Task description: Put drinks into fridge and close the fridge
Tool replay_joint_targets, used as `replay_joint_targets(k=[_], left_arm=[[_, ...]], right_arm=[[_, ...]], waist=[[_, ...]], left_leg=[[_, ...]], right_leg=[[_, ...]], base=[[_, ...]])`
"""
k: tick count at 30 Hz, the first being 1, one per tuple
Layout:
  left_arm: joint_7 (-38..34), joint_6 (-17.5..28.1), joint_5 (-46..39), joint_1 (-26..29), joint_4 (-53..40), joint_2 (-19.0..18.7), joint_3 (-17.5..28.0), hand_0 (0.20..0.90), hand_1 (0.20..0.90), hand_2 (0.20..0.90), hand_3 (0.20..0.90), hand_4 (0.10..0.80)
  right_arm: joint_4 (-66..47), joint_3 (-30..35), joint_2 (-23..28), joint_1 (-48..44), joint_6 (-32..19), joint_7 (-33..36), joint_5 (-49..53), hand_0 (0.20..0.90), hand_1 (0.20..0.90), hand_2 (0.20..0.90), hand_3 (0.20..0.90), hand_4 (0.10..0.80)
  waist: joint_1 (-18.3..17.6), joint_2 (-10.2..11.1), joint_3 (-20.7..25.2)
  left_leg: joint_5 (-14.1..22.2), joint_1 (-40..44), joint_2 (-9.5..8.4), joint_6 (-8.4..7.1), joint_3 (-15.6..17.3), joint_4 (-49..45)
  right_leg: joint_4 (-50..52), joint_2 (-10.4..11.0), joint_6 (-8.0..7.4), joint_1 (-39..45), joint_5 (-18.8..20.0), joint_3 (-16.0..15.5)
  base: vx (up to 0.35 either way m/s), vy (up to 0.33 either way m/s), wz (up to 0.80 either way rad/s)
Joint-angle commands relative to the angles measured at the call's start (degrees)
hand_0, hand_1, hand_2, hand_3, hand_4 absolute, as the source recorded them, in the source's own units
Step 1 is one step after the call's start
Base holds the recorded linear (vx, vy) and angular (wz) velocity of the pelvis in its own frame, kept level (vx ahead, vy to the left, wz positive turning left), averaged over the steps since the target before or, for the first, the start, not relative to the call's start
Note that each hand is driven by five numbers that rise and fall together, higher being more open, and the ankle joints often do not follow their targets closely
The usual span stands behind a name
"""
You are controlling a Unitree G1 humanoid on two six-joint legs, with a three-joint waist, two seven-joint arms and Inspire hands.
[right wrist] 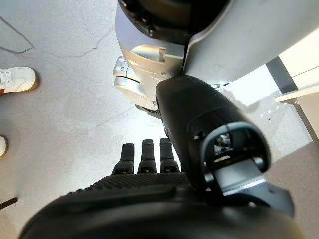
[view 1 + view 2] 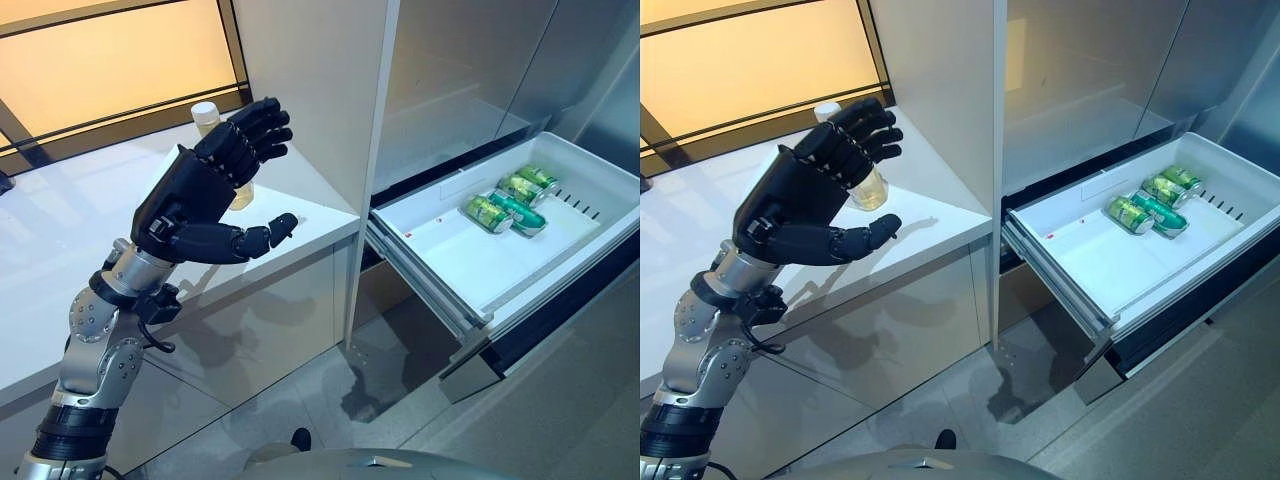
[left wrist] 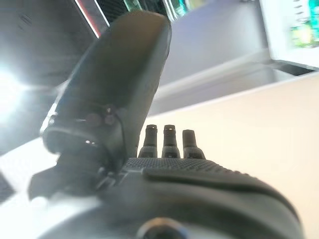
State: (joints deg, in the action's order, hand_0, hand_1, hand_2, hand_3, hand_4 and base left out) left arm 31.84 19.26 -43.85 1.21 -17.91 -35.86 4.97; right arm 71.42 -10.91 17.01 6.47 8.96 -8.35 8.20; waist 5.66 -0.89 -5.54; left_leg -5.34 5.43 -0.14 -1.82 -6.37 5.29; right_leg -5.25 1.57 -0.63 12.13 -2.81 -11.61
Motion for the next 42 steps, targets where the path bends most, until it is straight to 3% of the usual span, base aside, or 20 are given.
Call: replay_joint_targets(k=[1,7,12,22,30,42], left_arm=[[-5.8,6.8,-2.8,7.2,-3.5,0.5,6.3,0.900,0.900,0.900,0.900,0.800],[-24.2,9.3,11.9,7.0,0.3,0.0,8.4,0.900,0.900,0.900,0.900,0.800],[-34.8,11.9,19.7,6.3,3.1,-0.1,9.8,0.900,0.900,0.900,0.900,0.800],[-42.6,5.8,24.0,5.4,6.6,1.3,9.5,0.900,0.900,0.900,0.900,0.800],[-41.2,-7.8,20.7,5.9,10.9,2.7,7.2,0.900,0.900,0.900,0.900,0.800],[-46.9,-13.8,21.3,9.5,16.7,2.1,5.8,0.900,0.900,0.900,0.900,0.800]], right_arm=[[0.6,0.0,-2.1,-2.3,-1.0,-3.0,1.6,0.900,0.900,0.900,0.900,0.800],[-0.4,-0.2,-2.2,-2.0,-0.2,-3.0,1.2,0.900,0.900,0.900,0.900,0.800],[-0.2,0.2,-2.3,-2.3,0.3,-3.0,1.6,0.900,0.900,0.900,0.900,0.800],[-1.1,0.5,-2.4,-2.6,2.0,-3.0,1.1,0.900,0.900,0.900,0.900,0.800],[-1.7,0.7,-2.0,-3.2,3.6,-3.2,0.4,0.900,0.900,0.900,0.900,0.800],[-1.5,0.2,-2.2,-3.8,4.4,-3.2,-0.1,0.900,0.900,0.900,0.900,0.800]], waist=[[-0.3,1.1,1.5],[-0.6,1.3,1.8],[-0.5,1.3,2.1],[-0.8,1.3,2.3],[-1.4,1.0,2.4],[-2.3,0.7,2.8]], left_leg=[[7.3,2.2,-3.03,2.77,1.0,-0.3],[6.7,1.9,-3.19,2.83,0.9,-0.3],[7.3,2.3,-3.07,2.77,0.8,-0.3],[7.3,2.6,-3.01,2.82,0.9,-0.3],[7.3,2.9,-2.92,2.80,1.3,-0.3],[7.2,3.2,-2.93,2.87,1.8,-0.3]], right_leg=[[1.5,0.4,-2.29,-3.3,2.0,1.5],[1.6,0.3,-2.14,-3.8,2.5,1.7],[1.4,0.2,-2.15,-3.2,1.9,1.8],[1.4,-0.1,-1.99,-3.1,1.8,2.3],[1.3,-0.2,-2.11,-2.9,2.0,2.6],[1.2,-0.4,-2.25,-2.8,2.1,3.3]], base=[[0.000,0.000,0.00],[0.000,0.000,0.00],[0.011,-0.002,0.00],[0.008,-0.001,0.00],[0.000,0.000,0.00],[0.011,0.000,-0.03]])
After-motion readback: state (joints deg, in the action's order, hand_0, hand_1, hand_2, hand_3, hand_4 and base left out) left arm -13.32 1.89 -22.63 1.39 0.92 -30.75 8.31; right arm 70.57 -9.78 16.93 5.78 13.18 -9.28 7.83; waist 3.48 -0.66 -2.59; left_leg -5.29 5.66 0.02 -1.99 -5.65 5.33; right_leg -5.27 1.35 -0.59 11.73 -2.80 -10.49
